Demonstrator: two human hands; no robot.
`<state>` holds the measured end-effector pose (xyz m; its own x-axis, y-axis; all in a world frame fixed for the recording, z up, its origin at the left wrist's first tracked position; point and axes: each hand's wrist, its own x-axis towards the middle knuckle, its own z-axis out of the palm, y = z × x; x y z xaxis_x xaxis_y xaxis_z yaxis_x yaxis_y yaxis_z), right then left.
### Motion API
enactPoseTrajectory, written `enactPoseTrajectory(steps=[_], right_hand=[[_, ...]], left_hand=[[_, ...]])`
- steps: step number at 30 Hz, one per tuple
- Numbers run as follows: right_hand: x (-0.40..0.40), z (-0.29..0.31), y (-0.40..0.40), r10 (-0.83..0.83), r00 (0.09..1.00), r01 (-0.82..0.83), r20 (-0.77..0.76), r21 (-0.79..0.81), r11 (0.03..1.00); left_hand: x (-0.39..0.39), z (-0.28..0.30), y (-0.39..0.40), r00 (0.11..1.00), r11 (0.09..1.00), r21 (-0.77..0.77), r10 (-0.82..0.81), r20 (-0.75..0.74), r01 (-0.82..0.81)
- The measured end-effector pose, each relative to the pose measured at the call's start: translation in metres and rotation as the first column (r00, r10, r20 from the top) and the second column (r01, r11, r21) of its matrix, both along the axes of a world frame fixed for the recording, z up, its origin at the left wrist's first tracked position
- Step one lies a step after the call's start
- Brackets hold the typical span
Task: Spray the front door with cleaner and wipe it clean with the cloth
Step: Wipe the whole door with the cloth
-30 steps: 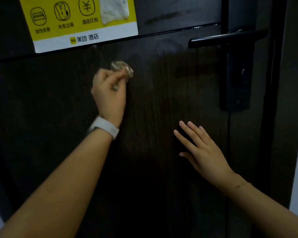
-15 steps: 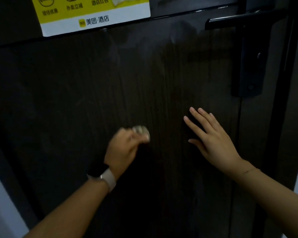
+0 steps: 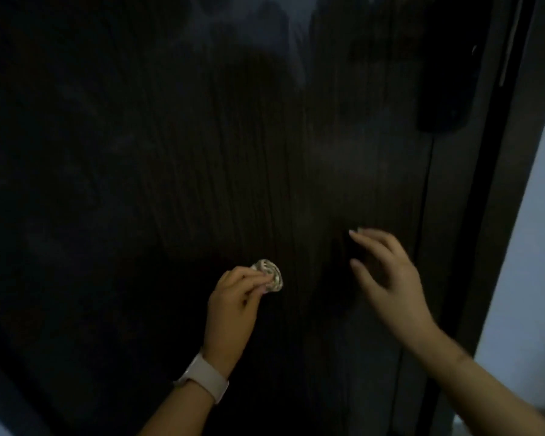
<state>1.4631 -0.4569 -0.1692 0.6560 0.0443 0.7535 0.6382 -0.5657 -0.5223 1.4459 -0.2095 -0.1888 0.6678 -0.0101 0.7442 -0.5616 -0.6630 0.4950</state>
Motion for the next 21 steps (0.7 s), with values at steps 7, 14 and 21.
enactPoseTrajectory(steps=[7, 14, 21], right_hand=[[-0.072, -0.094, 0.029, 0.431, 0.784, -0.01, -0.447, 0.685, 0.729], [-0.091, -0.134, 0.025, 0.409, 0.771, 0.06, -0.489, 0.694, 0.718], [-0.075, -0.171, 0.022, 0.333, 0.797, 0.241, -0.503, 0.771, 0.589]], left_hand=[[-0.039, -0.059, -0.043, 0.855, 0.875, -0.454, -0.358, -0.375, 0.168], [-0.053, -0.123, -0.068, 0.759, 0.811, -0.542, -0.493, -0.425, 0.223], [-0.049, -0.146, -0.076, 0.738, 0.816, -0.56, -0.467, -0.487, 0.147]])
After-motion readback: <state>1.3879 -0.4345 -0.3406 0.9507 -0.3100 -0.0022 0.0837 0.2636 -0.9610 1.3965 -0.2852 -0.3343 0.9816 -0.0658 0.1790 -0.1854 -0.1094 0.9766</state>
